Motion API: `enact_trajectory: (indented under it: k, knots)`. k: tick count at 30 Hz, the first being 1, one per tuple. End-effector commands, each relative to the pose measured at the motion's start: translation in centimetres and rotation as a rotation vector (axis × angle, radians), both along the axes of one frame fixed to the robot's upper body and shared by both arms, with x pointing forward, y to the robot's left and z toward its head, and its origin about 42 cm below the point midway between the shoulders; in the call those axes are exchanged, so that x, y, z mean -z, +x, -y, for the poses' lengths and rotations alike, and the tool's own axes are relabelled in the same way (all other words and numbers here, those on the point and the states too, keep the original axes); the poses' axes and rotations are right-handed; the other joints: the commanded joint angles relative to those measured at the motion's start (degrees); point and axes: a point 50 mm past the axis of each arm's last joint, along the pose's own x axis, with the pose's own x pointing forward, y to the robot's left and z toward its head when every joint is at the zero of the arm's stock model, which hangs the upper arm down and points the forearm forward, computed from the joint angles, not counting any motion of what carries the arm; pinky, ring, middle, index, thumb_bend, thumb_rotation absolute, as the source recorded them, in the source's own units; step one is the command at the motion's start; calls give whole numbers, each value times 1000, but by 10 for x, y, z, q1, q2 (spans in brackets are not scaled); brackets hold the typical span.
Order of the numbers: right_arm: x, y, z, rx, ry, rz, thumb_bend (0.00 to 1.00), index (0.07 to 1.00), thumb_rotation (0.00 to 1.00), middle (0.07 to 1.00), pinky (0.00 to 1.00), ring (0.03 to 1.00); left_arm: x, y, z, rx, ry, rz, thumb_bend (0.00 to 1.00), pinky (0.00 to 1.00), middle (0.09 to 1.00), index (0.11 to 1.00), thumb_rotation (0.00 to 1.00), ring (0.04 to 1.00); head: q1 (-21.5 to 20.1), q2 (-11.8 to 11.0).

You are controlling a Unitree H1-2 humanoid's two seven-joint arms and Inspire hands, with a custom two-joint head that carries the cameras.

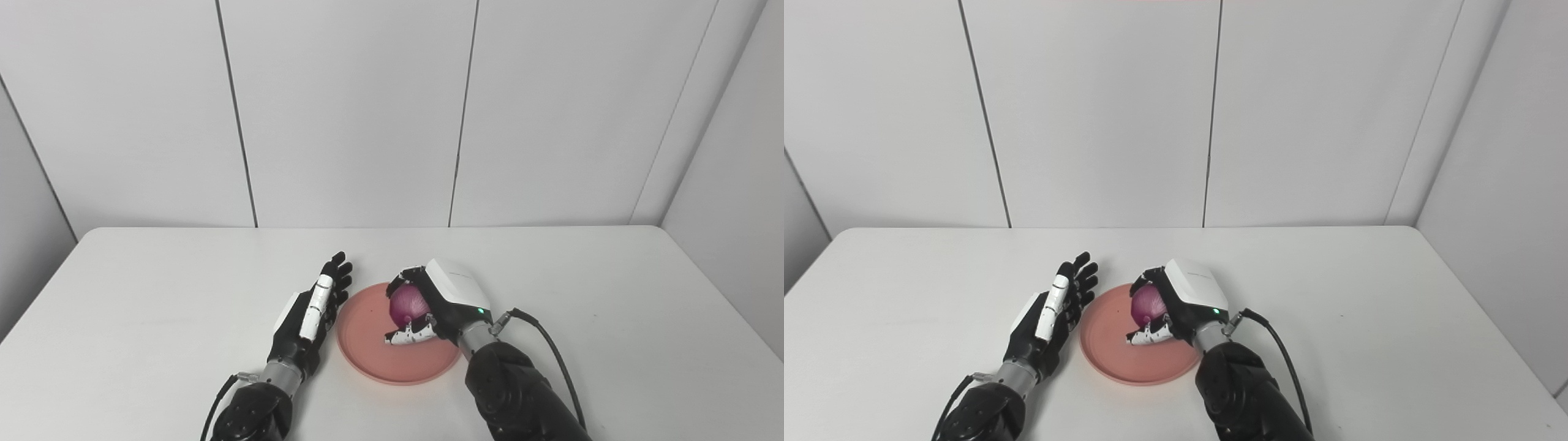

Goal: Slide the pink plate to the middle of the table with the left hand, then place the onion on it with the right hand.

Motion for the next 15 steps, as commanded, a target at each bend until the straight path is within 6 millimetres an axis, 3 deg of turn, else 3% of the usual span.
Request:
enact_trajectory:
  k: [1,15]
  knots:
    - [-21,9,-5,-44,-1,144,504,557,0,467,346,388,-25,10,9,-1,-24,91,696,1000,982,973,1000,987,2,0]
    - [-4,7,-11,-77,50,126,506,556,0,473,423,419,-25,12,8,-7,-10,91,689,1000,975,967,1000,982,3,-3]
